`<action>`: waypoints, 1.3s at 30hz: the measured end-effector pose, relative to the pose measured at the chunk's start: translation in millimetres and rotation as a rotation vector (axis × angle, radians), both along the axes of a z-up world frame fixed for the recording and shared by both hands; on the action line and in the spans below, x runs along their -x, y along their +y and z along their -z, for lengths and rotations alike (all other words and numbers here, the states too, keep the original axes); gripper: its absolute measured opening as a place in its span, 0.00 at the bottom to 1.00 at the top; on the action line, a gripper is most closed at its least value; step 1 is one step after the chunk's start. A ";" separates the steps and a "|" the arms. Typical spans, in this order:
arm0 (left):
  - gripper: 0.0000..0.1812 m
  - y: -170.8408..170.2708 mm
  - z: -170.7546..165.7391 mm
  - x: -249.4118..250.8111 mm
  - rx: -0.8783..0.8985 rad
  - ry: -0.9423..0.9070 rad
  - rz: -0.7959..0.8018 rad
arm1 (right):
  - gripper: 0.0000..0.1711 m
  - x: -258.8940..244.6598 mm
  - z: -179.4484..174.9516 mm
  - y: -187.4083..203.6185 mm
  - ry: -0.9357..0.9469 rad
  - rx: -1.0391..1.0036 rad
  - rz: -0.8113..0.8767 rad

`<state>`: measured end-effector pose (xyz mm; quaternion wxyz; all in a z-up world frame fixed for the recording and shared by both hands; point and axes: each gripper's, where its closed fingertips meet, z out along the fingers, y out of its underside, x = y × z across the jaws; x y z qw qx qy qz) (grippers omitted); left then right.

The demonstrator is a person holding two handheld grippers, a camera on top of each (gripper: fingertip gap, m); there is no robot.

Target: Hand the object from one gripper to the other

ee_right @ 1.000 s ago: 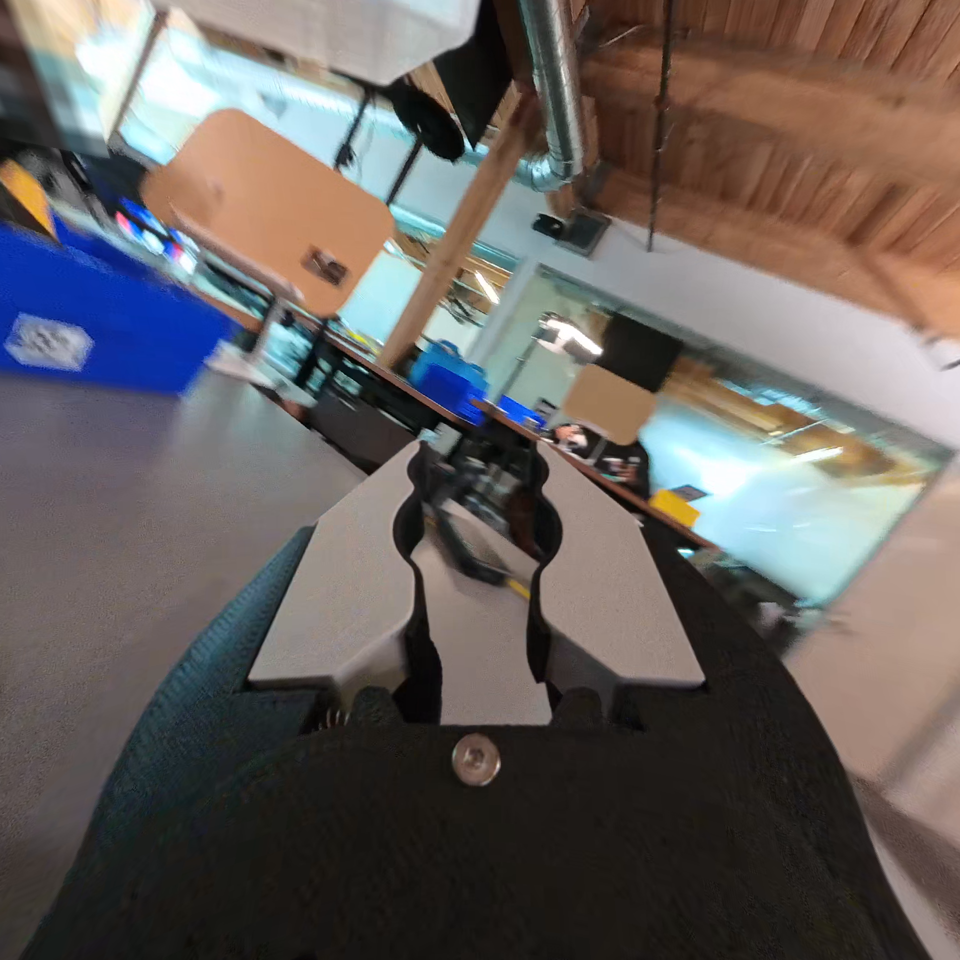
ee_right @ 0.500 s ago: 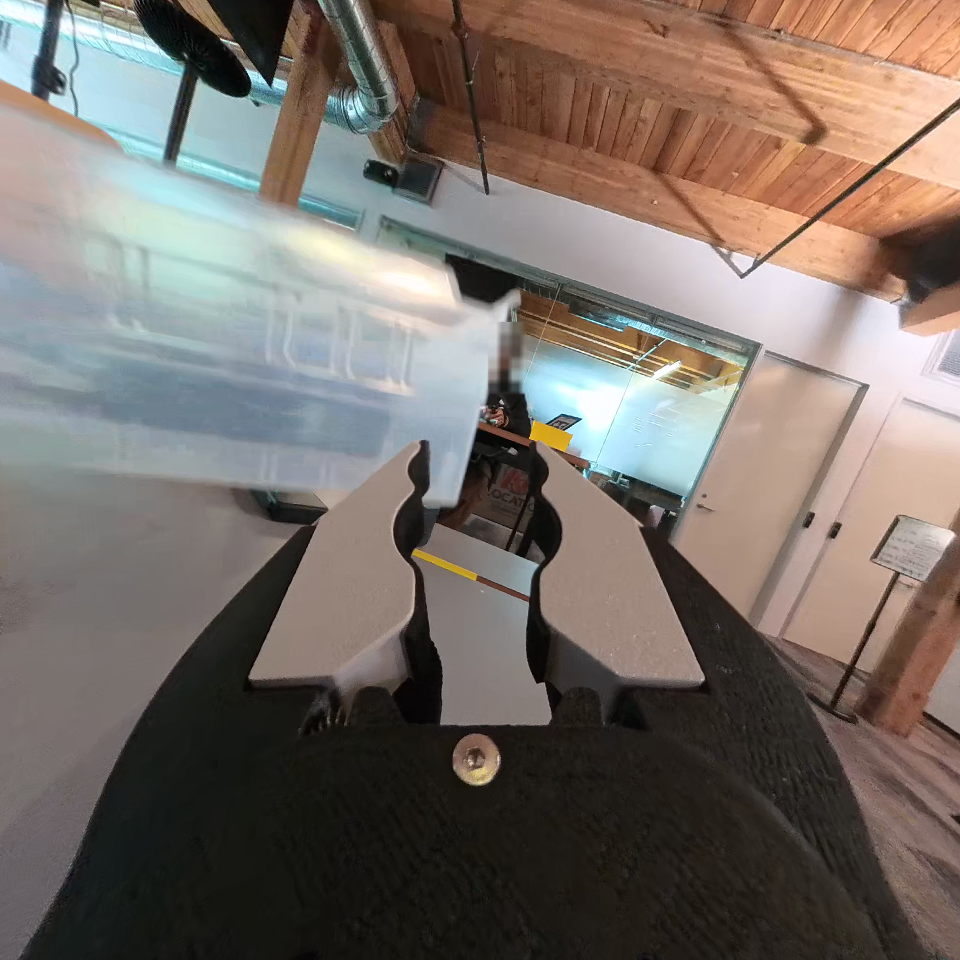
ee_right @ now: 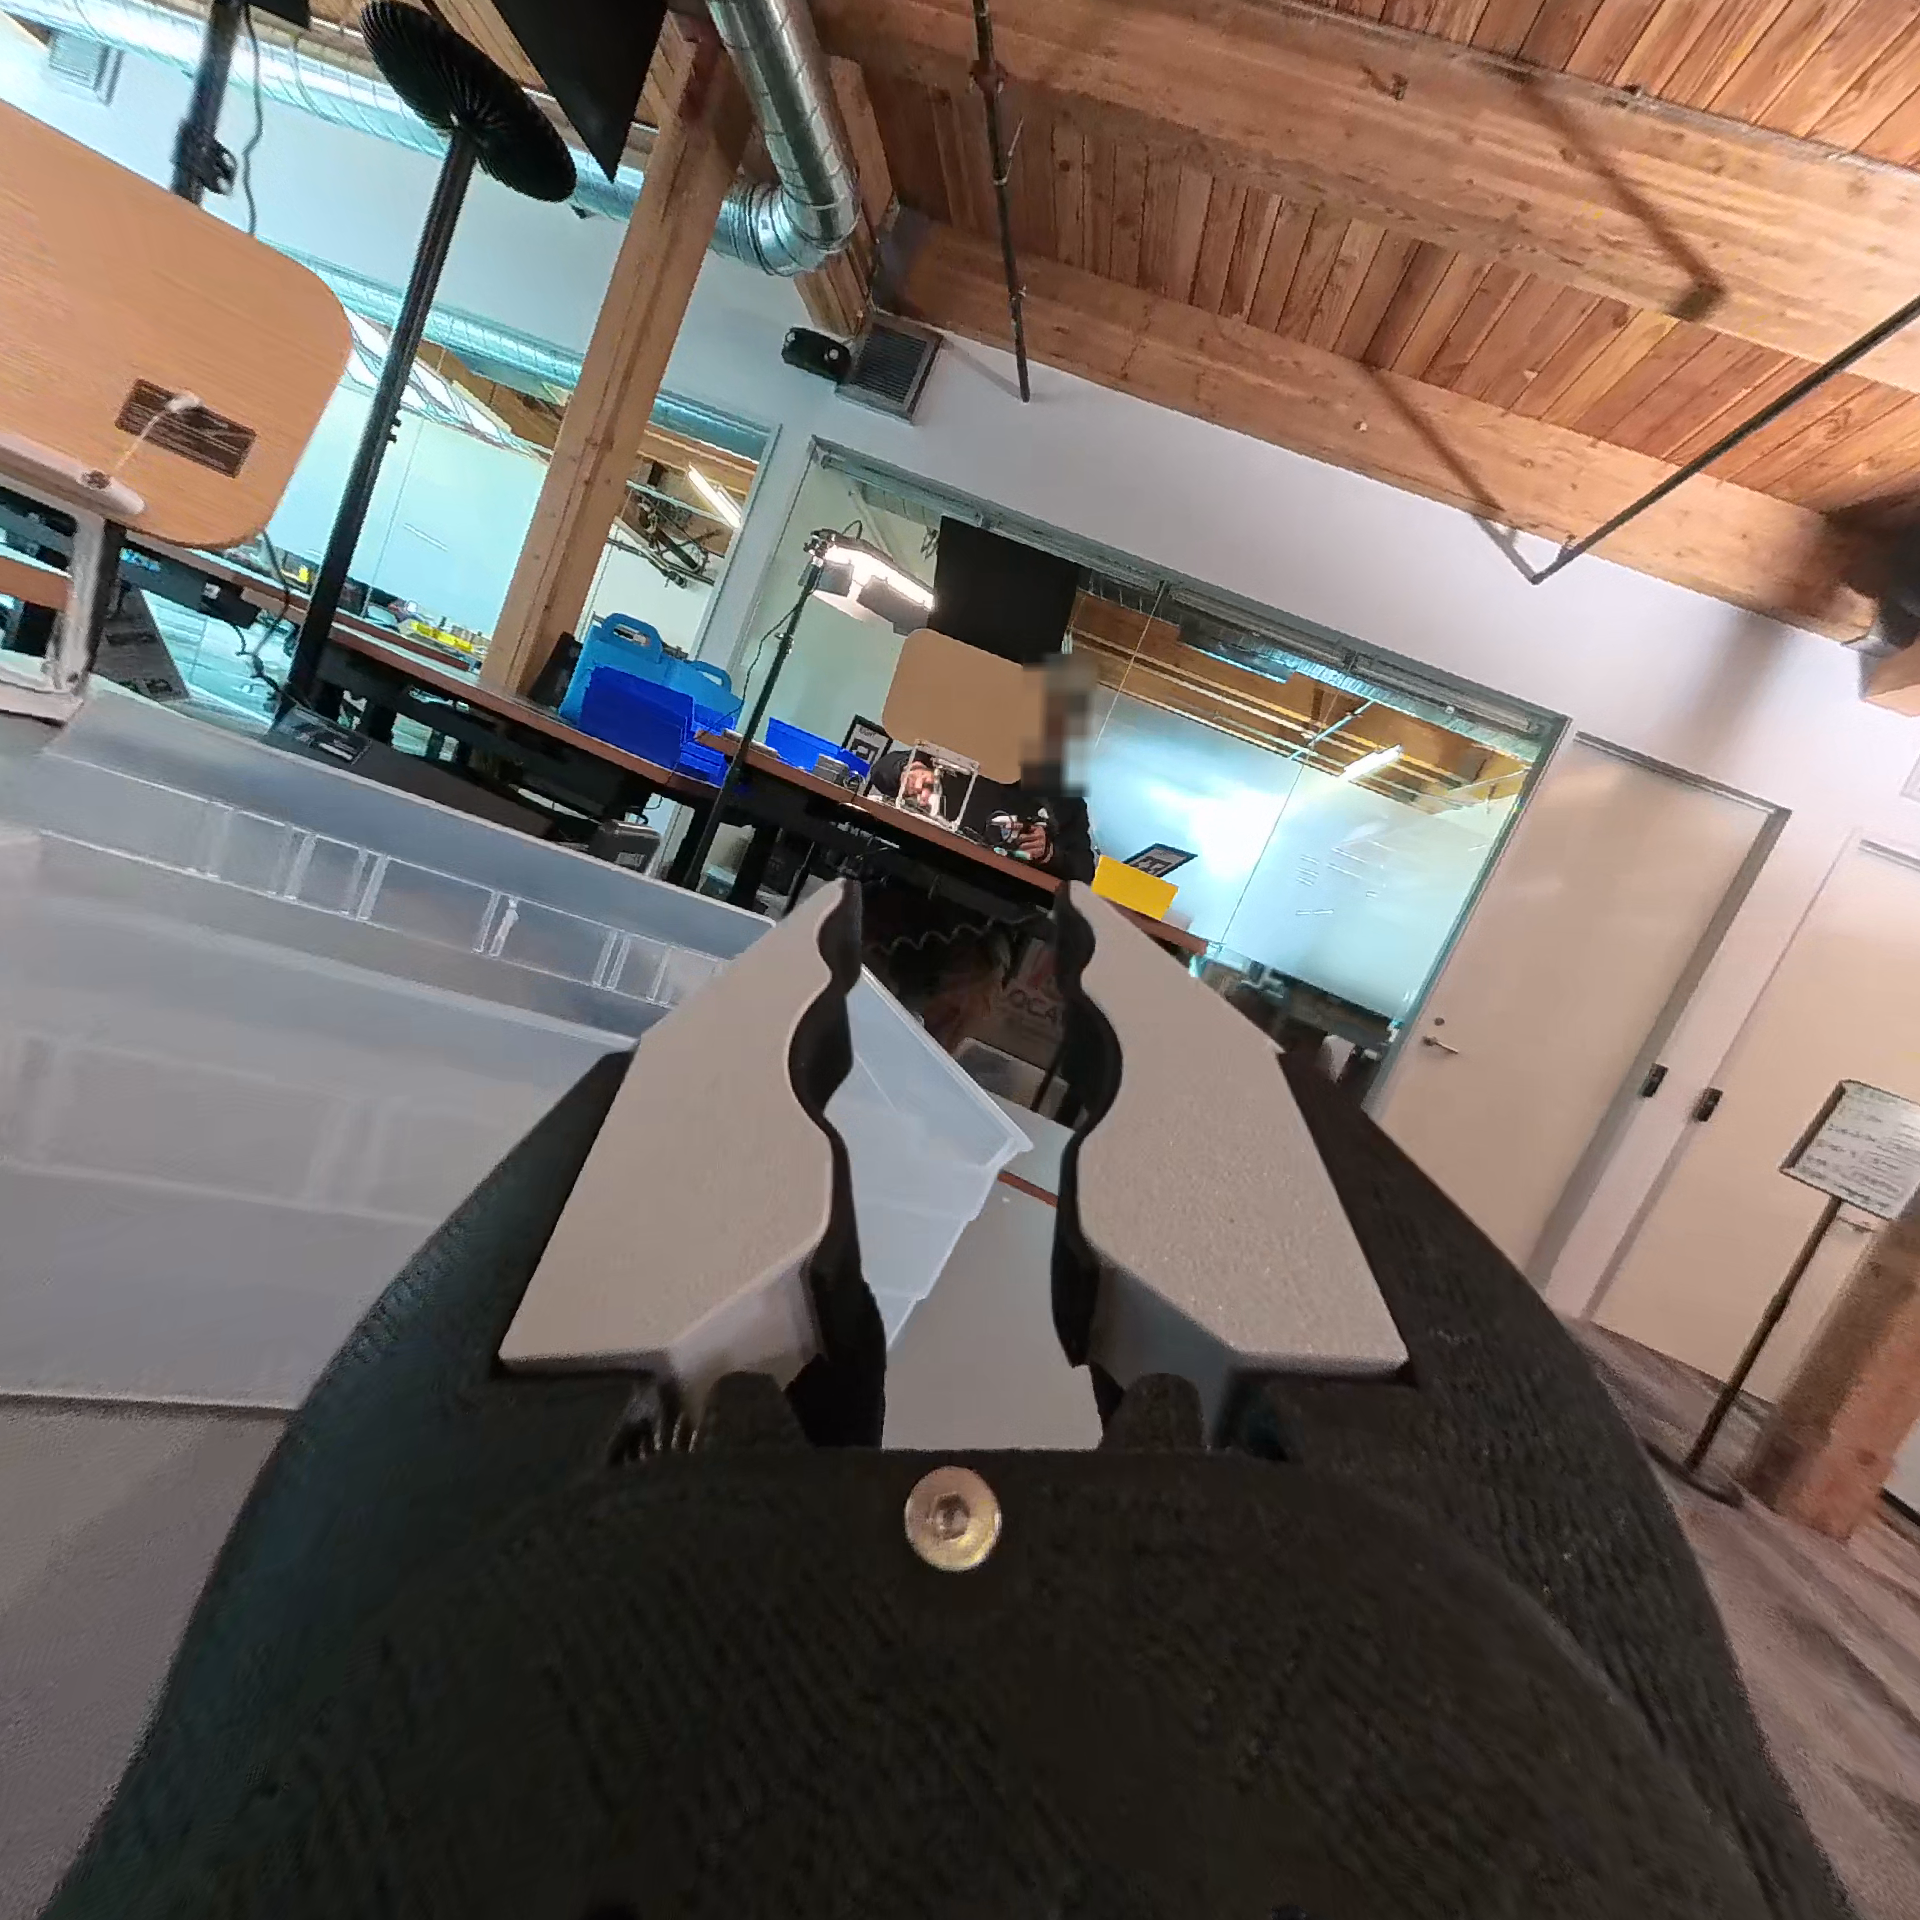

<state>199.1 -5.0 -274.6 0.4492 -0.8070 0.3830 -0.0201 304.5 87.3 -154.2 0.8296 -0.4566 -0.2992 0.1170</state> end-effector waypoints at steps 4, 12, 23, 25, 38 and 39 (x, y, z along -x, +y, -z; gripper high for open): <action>0.08 -13.6 -37.9 15.5 -0.127 -0.129 -0.025 | 0.22 8.2 -3.3 -13.2 -0.031 -0.021 0.001; 0.14 -72.7 -108.9 122.6 -0.465 -0.358 -0.372 | 0.37 99.0 -1.0 -78.5 -0.127 0.160 -0.186; 0.39 -101.6 -113.9 177.6 -0.499 -0.538 -0.563 | 0.28 177.5 48.4 -98.3 -0.399 0.483 -0.241; 0.41 -102.2 -115.6 179.5 -0.506 -0.571 -0.563 | 0.19 176.0 52.9 -97.3 -0.475 0.485 -0.239; 0.61 -100.7 -112.7 177.3 -0.471 -0.669 -0.550 | 0.00 140.7 73.5 -73.0 -0.846 0.649 -0.245; 0.63 -100.5 -110.5 178.1 -0.460 -0.656 -0.559 | 0.00 133.6 74.5 -69.6 -0.855 0.665 -0.240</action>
